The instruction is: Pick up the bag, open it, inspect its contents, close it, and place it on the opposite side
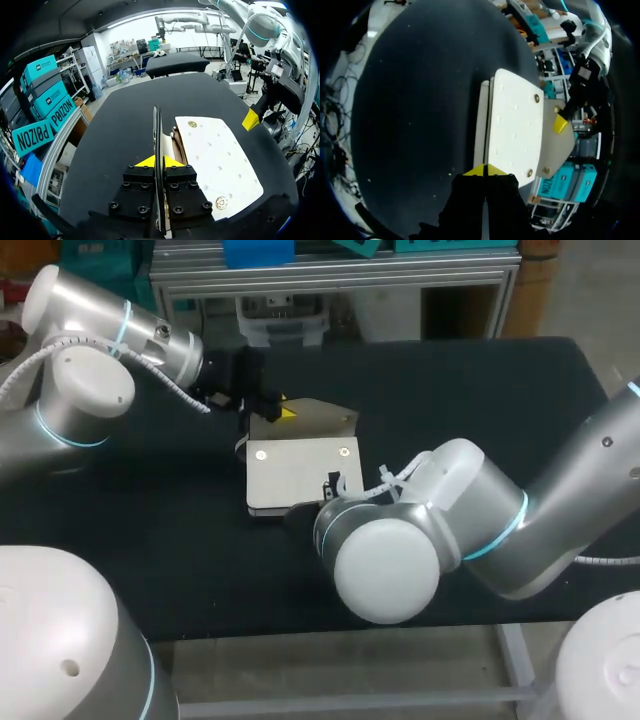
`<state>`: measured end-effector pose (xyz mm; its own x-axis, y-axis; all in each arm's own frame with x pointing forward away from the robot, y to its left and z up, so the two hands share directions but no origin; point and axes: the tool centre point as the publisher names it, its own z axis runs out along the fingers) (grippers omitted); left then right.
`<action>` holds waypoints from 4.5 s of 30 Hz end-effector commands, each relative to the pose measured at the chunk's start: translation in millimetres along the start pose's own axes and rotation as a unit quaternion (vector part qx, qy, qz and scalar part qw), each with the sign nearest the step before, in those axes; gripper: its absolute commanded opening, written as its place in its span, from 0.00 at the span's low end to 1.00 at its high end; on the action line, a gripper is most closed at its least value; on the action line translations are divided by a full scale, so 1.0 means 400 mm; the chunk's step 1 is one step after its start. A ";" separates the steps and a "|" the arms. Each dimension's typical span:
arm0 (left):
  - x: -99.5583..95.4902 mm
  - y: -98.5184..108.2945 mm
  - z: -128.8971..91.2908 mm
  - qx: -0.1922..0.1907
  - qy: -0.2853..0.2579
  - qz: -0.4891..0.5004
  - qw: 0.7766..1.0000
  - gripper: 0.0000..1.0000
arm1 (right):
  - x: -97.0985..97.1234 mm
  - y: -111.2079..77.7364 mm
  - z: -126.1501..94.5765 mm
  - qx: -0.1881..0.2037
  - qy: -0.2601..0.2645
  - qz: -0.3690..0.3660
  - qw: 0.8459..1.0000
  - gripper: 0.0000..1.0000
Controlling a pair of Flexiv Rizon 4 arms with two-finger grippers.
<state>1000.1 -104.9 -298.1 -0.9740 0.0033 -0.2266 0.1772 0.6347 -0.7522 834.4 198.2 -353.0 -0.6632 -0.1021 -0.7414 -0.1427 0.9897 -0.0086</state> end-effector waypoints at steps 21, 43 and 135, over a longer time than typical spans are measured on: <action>-0.028 0.031 0.025 -0.007 0.023 -0.013 1.000 0.00 | 0.012 -0.067 0.070 -0.030 -0.193 -0.012 0.981 0.48; -0.027 0.056 0.047 -0.005 0.044 -0.023 0.999 0.00 | -0.033 -0.063 0.136 -0.042 -0.217 -0.005 0.975 0.38; 0.238 0.078 0.037 0.008 -0.023 0.300 0.954 0.00 | -0.032 -0.061 0.131 -0.038 -0.246 0.010 0.969 0.00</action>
<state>917.7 -101.0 -346.8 -0.6935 0.3365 -0.6370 0.7000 0.5241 -0.4851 885.5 184.4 -373.4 -0.6942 -0.0924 -0.7138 -0.1500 0.9885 0.0180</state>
